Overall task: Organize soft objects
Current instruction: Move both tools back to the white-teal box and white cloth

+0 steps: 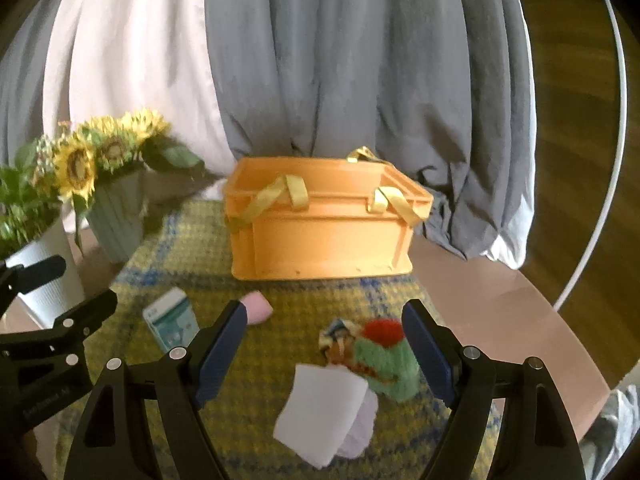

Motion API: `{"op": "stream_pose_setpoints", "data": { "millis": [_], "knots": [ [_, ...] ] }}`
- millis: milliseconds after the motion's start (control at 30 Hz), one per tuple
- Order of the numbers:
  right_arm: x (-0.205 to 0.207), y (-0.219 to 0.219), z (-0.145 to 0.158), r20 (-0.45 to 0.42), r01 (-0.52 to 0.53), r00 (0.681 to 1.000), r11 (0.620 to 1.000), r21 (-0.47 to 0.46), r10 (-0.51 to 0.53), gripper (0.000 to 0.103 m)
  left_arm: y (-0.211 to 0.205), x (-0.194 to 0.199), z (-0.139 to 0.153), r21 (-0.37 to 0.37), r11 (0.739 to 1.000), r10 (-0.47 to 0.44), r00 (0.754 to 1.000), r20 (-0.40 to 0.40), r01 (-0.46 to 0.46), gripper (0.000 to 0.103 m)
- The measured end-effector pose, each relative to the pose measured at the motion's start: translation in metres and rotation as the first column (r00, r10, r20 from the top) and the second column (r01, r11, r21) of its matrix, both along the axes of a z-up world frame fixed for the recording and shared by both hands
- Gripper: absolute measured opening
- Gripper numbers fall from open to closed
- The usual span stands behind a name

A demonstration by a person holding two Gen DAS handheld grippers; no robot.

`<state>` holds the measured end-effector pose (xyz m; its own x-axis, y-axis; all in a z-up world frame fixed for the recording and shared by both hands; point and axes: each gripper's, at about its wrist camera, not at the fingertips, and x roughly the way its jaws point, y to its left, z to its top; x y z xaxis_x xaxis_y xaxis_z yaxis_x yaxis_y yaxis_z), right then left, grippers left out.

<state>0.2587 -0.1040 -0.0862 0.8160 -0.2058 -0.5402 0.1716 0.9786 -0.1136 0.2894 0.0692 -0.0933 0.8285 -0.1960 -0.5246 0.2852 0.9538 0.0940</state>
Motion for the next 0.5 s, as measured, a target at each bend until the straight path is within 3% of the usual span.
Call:
{"op": "stream_pose_setpoints", "data": {
  "millis": [500],
  "knots": [
    [0.012,-0.004,-0.051,-0.149,0.094,0.985,0.995,0.020,-0.090,0.079,-0.008,0.033,-0.038,0.030,0.998,-0.058,0.997,-0.055,0.060,0.071]
  ]
}}
